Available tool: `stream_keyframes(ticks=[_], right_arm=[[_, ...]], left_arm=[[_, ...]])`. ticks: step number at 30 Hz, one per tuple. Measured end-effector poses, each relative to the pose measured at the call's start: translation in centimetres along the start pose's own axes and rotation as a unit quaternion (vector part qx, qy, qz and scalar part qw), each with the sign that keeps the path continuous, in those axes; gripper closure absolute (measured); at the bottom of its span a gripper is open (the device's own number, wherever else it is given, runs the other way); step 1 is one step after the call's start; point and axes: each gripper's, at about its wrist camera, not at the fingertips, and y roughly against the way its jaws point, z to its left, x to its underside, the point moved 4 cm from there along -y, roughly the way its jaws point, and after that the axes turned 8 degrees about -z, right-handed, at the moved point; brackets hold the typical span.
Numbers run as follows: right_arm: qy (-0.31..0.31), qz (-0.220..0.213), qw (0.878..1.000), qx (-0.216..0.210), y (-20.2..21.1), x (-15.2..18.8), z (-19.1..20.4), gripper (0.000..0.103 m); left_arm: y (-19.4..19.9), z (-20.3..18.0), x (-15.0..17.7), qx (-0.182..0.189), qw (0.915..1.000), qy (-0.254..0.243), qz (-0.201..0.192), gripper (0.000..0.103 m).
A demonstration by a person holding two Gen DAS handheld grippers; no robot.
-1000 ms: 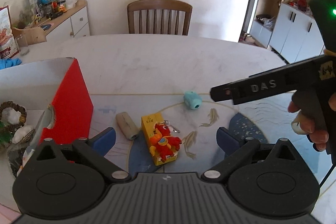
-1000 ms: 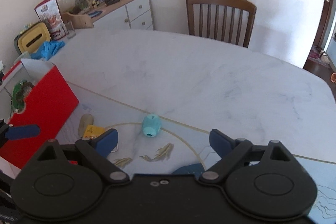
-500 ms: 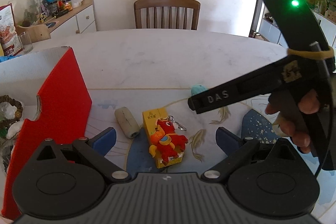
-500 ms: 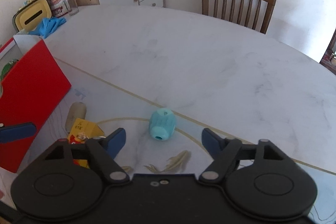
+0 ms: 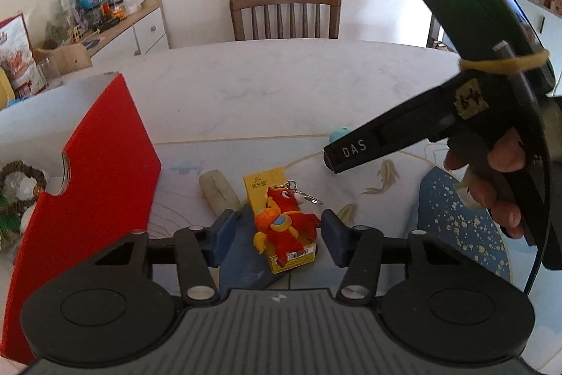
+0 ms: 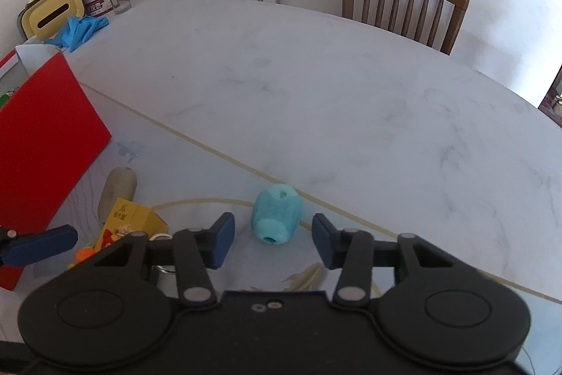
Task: Organize objects
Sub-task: 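Grasp the red figure keychain with the left gripper while the right grasps the small teal object, then carry the red figure keychain and teal object over the box with both grippers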
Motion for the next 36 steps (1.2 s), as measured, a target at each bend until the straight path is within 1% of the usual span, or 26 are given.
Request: stream_keyframes(ticks=[2, 3, 4, 6, 13, 18, 26, 36], right_arm=[[0.002, 0.001, 1.000, 0.002, -0.1, 0.0, 0.0, 0.063], [0.002, 0.000, 1.000, 0.003, -0.1, 0.0, 0.0, 0.064], [0.004, -0.001, 1.000, -0.001, -0.1, 0.0, 0.1, 0.065], [0.005, -0.001, 1.000, 0.004, 0.0, 0.1, 0.0, 0.074], [0.002, -0.010, 1.000, 0.007, 0.8, 0.4, -0.2, 0.075], [-0.003, -0.015, 1.000, -0.004, 2.6, 0.6, -0.1, 0.075], [-0.009, -0.037, 0.999, -0.019, 7.8, 0.8, -0.2, 0.075], [-0.009, -0.078, 0.997, -0.024, 14.2, -0.3, 0.9, 0.075]], left_arm=[[0.1, -0.2, 0.0, 0.005, 1.0000, -0.002, -0.001, 0.061], [0.1, -0.3, 0.0, 0.005, 1.0000, -0.004, -0.002, 0.063], [0.2, -0.4, 0.0, 0.002, 1.0000, -0.007, -0.004, 0.063], [0.3, -0.4, 0.0, -0.002, 0.9999, -0.012, -0.006, 0.063], [0.5, -0.1, -0.3, 0.006, 1.0000, -0.003, -0.005, 0.064], [1.1, 0.2, -0.9, 0.020, 0.9997, 0.008, -0.011, 0.064], [3.1, 1.0, -2.2, 0.027, 0.9991, 0.016, -0.029, 0.064], [6.9, 2.7, -4.2, 0.053, 0.9966, 0.033, -0.054, 0.064]])
